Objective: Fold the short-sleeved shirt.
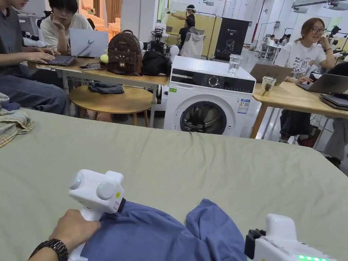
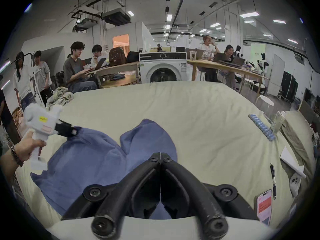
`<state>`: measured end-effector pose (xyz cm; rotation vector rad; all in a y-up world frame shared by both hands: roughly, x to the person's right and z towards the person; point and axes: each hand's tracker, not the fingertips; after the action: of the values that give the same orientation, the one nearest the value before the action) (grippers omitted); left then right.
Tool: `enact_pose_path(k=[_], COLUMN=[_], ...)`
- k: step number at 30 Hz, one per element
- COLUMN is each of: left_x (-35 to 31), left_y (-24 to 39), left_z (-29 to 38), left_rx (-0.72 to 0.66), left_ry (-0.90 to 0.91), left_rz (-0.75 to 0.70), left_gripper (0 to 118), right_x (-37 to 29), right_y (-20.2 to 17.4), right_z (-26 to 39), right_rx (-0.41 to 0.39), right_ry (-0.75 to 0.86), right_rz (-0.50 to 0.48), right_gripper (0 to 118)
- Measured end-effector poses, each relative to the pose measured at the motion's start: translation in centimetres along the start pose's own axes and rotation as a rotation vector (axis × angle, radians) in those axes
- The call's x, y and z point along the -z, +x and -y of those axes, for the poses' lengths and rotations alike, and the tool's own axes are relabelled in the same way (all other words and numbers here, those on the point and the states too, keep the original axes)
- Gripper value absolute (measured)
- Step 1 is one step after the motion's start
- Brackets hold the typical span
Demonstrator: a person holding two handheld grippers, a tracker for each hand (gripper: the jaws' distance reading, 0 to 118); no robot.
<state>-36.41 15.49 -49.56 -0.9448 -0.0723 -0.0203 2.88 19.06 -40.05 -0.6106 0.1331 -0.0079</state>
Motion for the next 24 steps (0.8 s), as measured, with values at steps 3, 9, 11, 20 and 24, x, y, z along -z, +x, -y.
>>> enact_pose_path(k=[3, 9, 11, 20, 24], left_x=[-3.8, -9.1, -9.8, -9.7, -9.7], left_y=[-1.4, -2.7, -2.8, -3.5, -3.5], left_z=[1.7, 4.4, 5.1, 7.2, 7.3], left_rx=[-0.029, -0.024, -0.021, -0.033, -0.045], left_ry=[0.083, 0.149, 0.154, 0.120, 0.128], left_rz=[0.026, -0.020, -0.027, -0.041, -0.040], left_gripper=[0, 0, 0, 0, 0], right_x=[1.6, 7.9, 10.3, 14.6, 13.6], right_y=[1.6, 3.5, 3.6, 1.1, 1.3], right_z=[-1.7, -3.6, -3.4, -0.2, -0.3], right_rx=[-0.010, -0.010, 0.015, -0.028, -0.057], right_ry=[-0.078, -0.261, -0.351, -0.521, -0.481], right_rz=[0.026, 0.006, -0.025, 0.003, -0.007], right_gripper=[1, 57, 57, 10, 0])
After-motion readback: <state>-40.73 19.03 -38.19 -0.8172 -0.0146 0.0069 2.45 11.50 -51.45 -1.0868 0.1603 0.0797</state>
